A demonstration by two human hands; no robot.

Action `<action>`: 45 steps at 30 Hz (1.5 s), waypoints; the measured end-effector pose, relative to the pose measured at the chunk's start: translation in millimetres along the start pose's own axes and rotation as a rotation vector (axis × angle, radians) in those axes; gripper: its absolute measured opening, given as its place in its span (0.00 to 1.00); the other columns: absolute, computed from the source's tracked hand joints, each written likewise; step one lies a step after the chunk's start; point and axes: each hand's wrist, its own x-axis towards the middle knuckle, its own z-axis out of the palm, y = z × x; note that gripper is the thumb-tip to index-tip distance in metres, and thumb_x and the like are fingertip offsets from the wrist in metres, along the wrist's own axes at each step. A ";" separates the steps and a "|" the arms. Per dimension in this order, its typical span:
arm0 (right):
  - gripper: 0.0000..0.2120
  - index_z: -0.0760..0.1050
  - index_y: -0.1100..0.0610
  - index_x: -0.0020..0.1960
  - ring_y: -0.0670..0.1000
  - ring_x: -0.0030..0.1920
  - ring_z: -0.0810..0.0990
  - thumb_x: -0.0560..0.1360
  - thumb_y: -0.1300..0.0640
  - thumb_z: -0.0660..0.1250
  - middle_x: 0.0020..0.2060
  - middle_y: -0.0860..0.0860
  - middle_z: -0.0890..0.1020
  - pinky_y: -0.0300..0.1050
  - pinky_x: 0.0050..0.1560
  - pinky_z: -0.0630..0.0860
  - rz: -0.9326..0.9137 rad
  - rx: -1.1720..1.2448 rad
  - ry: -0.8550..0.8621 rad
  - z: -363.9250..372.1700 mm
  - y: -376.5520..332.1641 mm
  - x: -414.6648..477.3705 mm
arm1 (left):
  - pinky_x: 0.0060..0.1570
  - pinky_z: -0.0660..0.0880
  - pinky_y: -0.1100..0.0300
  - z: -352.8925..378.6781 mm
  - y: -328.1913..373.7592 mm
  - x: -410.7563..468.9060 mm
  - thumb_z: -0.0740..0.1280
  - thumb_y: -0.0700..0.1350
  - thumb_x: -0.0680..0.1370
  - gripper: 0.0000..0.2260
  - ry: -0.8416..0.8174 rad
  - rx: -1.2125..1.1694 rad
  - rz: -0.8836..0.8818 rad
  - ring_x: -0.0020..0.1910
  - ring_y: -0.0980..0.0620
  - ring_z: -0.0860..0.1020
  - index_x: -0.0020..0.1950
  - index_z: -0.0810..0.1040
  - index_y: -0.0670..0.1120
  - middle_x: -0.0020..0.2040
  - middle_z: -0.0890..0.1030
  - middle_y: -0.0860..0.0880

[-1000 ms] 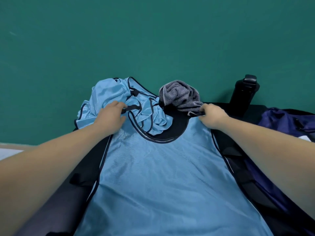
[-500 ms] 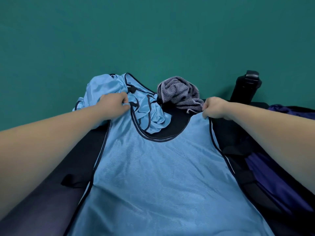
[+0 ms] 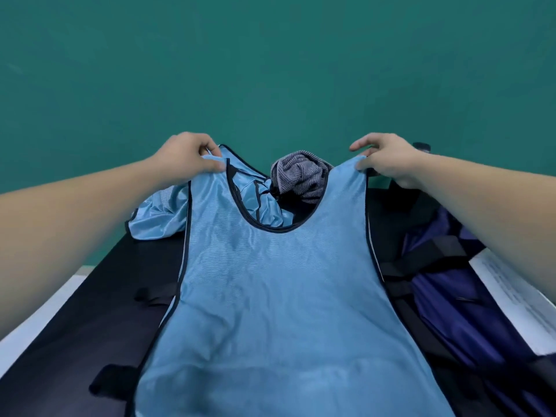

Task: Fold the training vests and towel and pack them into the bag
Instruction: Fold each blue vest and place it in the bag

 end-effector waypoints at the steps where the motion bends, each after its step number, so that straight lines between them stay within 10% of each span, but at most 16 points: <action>1: 0.17 0.83 0.53 0.59 0.52 0.44 0.83 0.75 0.69 0.74 0.48 0.56 0.84 0.45 0.49 0.82 0.000 0.036 -0.026 -2.8 -3.4 -7.4 | 0.40 0.69 0.54 -4.8 4.4 -6.2 0.81 0.58 0.73 0.12 -0.016 -0.030 -0.021 0.40 0.50 0.75 0.49 0.84 0.54 0.49 0.83 0.41; 9: 0.23 0.81 0.52 0.64 0.50 0.44 0.83 0.76 0.74 0.71 0.44 0.51 0.87 0.43 0.52 0.79 -0.076 0.137 -0.208 -22.3 -23.1 -103.1 | 0.34 0.70 0.71 -41.0 43.2 -89.9 0.84 0.50 0.70 0.11 -0.117 -0.225 -0.068 0.31 0.62 0.75 0.46 0.87 0.48 0.36 0.82 0.54; 22: 0.26 0.81 0.51 0.64 0.51 0.48 0.85 0.75 0.76 0.67 0.45 0.53 0.88 0.52 0.60 0.81 -0.174 -0.027 -0.327 -28.5 -12.8 -292.3 | 0.54 0.79 0.50 -62.0 64.1 -276.3 0.80 0.52 0.75 0.04 -0.232 -0.185 0.026 0.46 0.50 0.83 0.48 0.88 0.56 0.43 0.87 0.55; 45: 0.16 0.78 0.43 0.53 0.46 0.47 0.79 0.73 0.61 0.63 0.43 0.42 0.79 0.42 0.49 0.74 -0.279 -0.455 -0.444 0.5 73.5 -452.5 | 0.45 0.76 0.63 -3.8 23.5 -424.4 0.79 0.51 0.77 0.06 -0.528 0.173 0.282 0.43 0.60 0.80 0.48 0.86 0.63 0.46 0.83 0.62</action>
